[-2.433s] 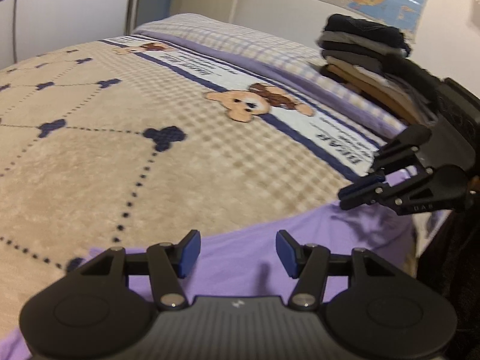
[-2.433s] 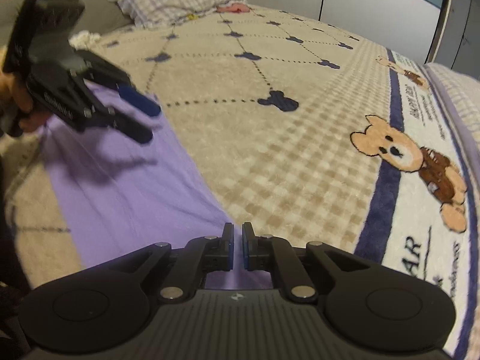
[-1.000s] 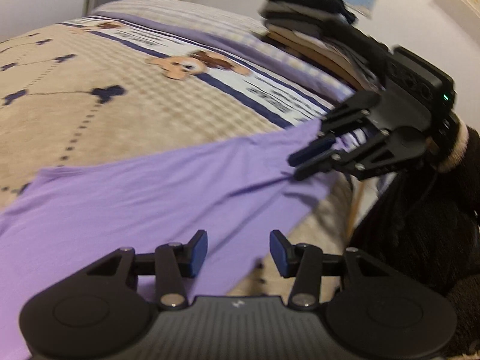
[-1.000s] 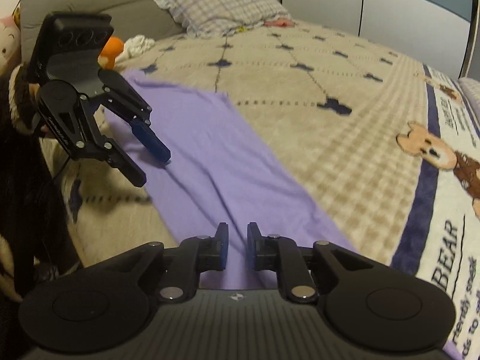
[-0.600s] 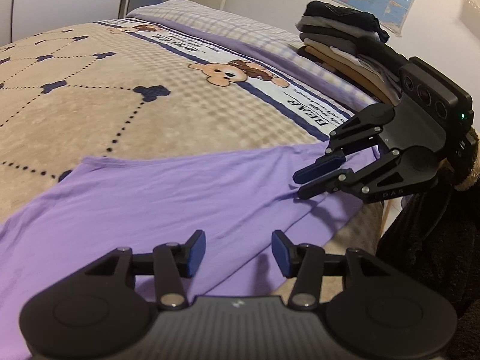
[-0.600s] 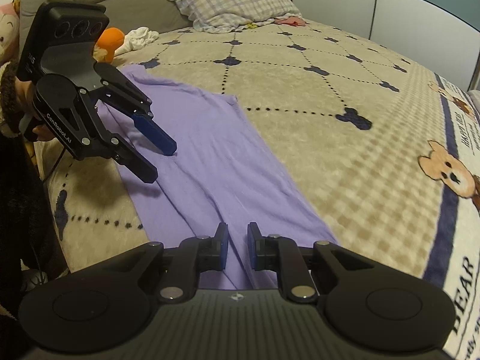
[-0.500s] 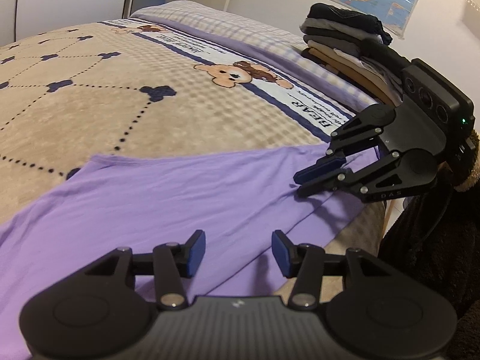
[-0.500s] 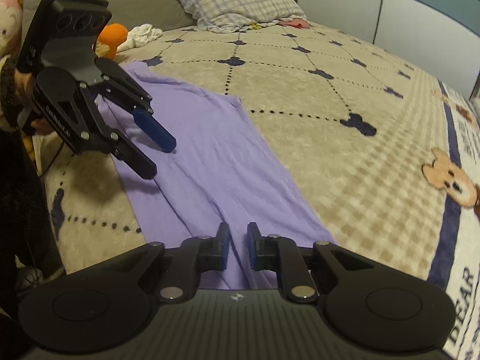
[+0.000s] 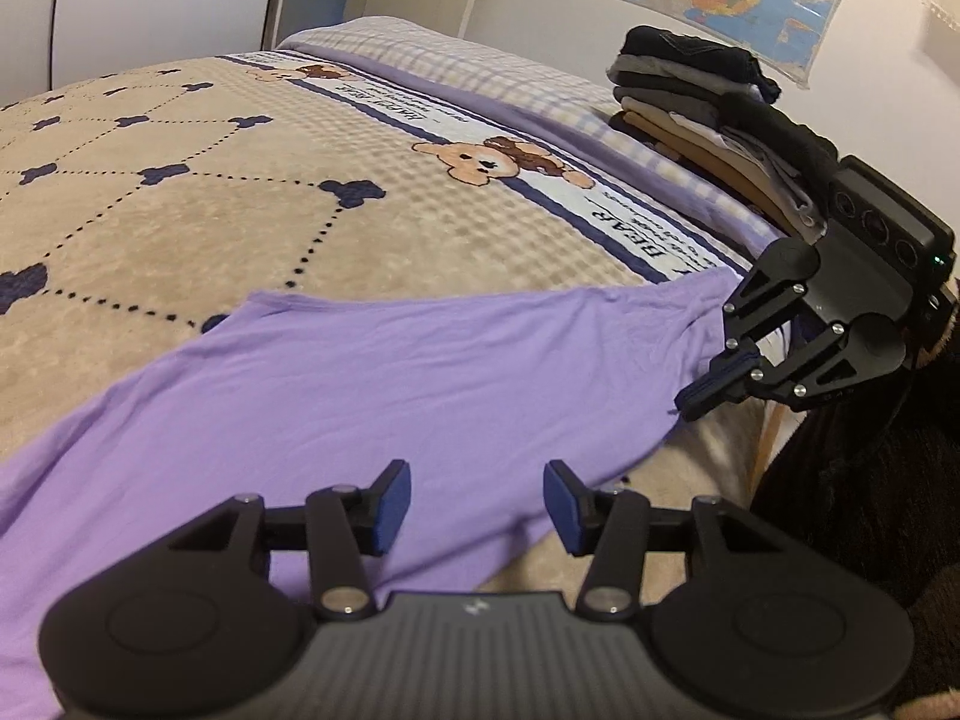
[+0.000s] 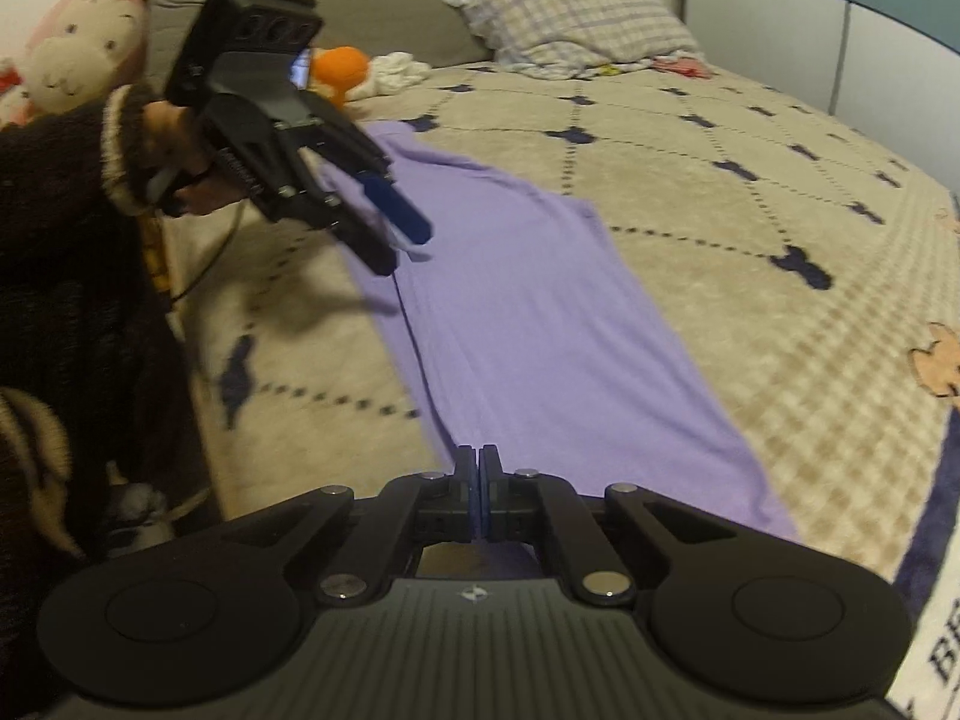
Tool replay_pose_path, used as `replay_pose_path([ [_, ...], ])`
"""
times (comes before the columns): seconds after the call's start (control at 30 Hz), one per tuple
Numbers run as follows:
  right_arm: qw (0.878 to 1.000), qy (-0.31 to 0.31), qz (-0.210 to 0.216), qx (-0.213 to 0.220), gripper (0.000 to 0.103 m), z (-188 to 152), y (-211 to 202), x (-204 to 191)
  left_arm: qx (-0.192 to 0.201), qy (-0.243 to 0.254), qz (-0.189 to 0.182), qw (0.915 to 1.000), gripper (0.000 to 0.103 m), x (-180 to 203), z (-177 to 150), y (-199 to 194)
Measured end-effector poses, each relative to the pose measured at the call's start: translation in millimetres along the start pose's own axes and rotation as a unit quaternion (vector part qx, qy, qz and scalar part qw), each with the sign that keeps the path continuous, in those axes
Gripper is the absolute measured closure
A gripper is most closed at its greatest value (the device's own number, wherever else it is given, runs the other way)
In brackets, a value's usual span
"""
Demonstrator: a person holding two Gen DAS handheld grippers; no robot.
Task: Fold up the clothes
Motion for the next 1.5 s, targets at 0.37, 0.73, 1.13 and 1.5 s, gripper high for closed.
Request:
replay_pose_path([
  [0.37,1.0,0.025,0.001,-0.017,0.091,-3.9,-5.5,5.1,-0.04,0.016,0.004,0.9991,0.047,5.5,-9.8,7.9],
  [0.73,0.991,0.101,-0.089,0.014,0.079,-30.5,-46.3,43.3,-0.008,0.03,-0.05,0.9982,0.047,38.0,17.6,31.0],
  [1.13,0.927,0.289,-0.237,-0.023,0.079,-88.9,-118.9,96.2,-0.035,0.099,-0.136,0.9851,0.047,106.7,47.6,93.1],
  [1.5,0.869,0.42,-0.262,-0.006,0.079,-141.1,-145.3,99.8,-0.015,0.043,-0.139,0.9892,0.047,94.0,84.1,130.4],
])
Point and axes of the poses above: each gripper's, at about its wrist camera, not at the fingertips, and y roughly the way its jaws point, x to its right, z to its top, the point moved 4 cm from there along y, roughly the way its jaws point, and after that the axes turned 1 degree about -x, right-handed, at the moved point
